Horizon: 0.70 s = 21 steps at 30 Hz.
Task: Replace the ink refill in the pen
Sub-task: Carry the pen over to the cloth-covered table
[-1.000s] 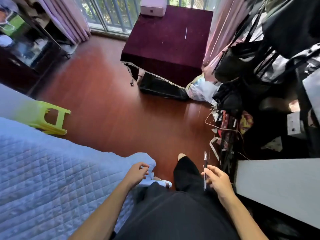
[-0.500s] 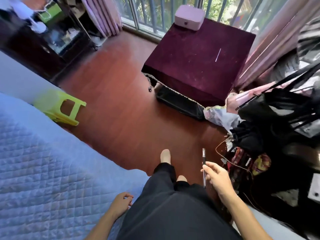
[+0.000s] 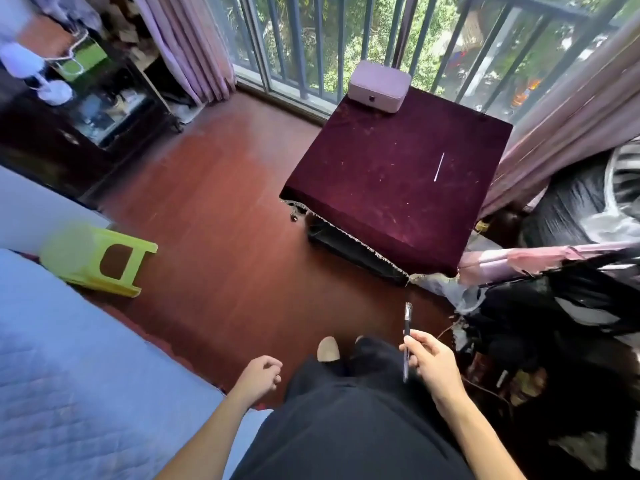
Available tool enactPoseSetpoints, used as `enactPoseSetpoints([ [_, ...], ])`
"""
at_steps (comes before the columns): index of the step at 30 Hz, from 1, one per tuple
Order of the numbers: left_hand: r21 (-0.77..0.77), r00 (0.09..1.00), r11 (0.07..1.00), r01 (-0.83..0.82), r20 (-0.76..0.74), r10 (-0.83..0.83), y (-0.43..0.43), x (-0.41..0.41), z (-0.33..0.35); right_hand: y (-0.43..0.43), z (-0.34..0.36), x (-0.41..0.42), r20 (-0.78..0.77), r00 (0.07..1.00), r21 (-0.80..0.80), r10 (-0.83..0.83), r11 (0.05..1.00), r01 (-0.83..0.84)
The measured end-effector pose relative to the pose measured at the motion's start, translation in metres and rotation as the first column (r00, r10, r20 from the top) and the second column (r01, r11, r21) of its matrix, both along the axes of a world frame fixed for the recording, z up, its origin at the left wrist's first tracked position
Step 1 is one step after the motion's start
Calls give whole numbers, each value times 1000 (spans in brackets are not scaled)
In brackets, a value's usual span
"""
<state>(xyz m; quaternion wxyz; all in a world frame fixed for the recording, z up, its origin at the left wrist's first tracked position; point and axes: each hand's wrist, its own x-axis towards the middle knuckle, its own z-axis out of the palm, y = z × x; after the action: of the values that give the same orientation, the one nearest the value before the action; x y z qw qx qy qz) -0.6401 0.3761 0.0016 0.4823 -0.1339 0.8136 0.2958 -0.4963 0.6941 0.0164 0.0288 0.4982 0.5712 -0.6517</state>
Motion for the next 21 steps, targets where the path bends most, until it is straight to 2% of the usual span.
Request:
enactPoseSetpoints([
  [7, 73, 996, 996, 48, -76, -42, 83, -114, 6, 45, -14, -73, -13, 999, -16, -52, 999, 51],
  [15, -1, 992, 994, 109, -61, -109, 131, -187, 11, 110, -24, -157, -34, 998, -37, -45, 998, 44],
  [21, -90, 984, 981, 173, -23, -176, 138, -222, 16, 139, -19, -196, -46, 992, -21, -113, 993, 113],
])
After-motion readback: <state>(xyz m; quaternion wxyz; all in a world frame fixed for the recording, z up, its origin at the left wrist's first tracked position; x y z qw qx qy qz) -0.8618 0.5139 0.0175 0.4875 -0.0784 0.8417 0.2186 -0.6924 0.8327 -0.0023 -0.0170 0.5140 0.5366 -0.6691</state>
